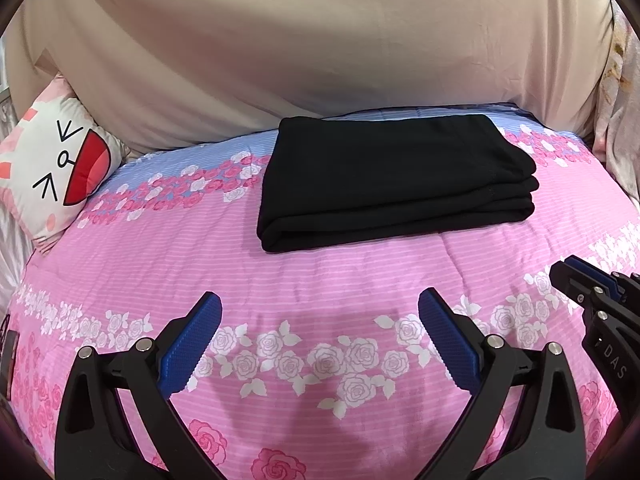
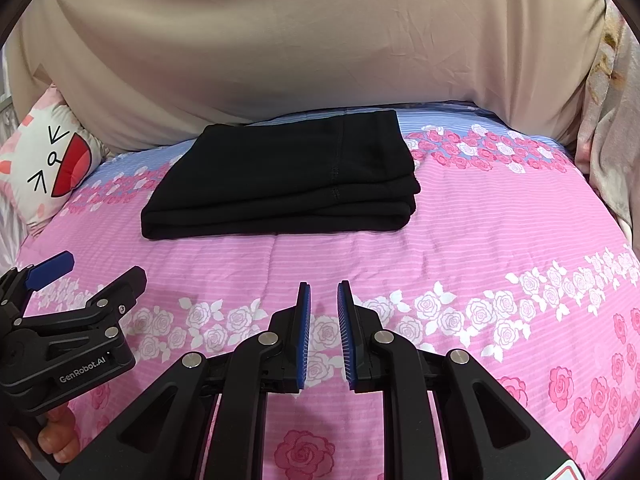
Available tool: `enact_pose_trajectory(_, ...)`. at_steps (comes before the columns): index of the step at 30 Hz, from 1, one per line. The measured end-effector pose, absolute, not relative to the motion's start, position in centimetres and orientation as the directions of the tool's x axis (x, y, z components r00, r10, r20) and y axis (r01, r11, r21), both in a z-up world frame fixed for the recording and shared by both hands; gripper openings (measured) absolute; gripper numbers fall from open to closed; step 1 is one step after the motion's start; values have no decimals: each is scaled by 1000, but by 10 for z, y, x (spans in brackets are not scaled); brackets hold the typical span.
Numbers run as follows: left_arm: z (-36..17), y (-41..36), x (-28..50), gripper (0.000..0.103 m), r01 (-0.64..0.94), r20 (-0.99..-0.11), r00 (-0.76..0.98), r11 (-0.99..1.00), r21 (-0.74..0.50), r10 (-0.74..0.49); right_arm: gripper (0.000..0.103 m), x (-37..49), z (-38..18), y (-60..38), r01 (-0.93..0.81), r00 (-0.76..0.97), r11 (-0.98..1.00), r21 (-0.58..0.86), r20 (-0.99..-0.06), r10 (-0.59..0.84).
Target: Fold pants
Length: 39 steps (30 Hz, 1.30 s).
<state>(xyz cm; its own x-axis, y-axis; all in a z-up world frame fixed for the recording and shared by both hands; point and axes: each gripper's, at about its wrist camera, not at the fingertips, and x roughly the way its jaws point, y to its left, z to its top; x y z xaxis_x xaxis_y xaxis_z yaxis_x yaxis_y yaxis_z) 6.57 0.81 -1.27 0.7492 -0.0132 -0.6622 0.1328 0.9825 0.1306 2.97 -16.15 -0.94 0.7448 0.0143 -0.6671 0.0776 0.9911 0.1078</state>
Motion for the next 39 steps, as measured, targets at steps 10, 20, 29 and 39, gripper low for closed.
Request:
enact_pose_trajectory(10,-12,8,65,96,133,-661,750,982,132,-13,16,29,-9,-161,81,746,991,107,-666,10)
enact_pose_trajectory(20,-12,8,66,96,131,-660,751,982,134,-11,16,29,-9,-161,79,745,991,105,-667,11)
enact_pose_trajectory(29,-12,8,66,96,132,-659,752,982,137,-10,16,29,-9,-161,80,745,991,106,-667,11)
enact_pose_trajectory(39,-12,8,66,96,134,-657,754,981,142,-9,16,29,-9,-161,80,745,991,105,-667,11)
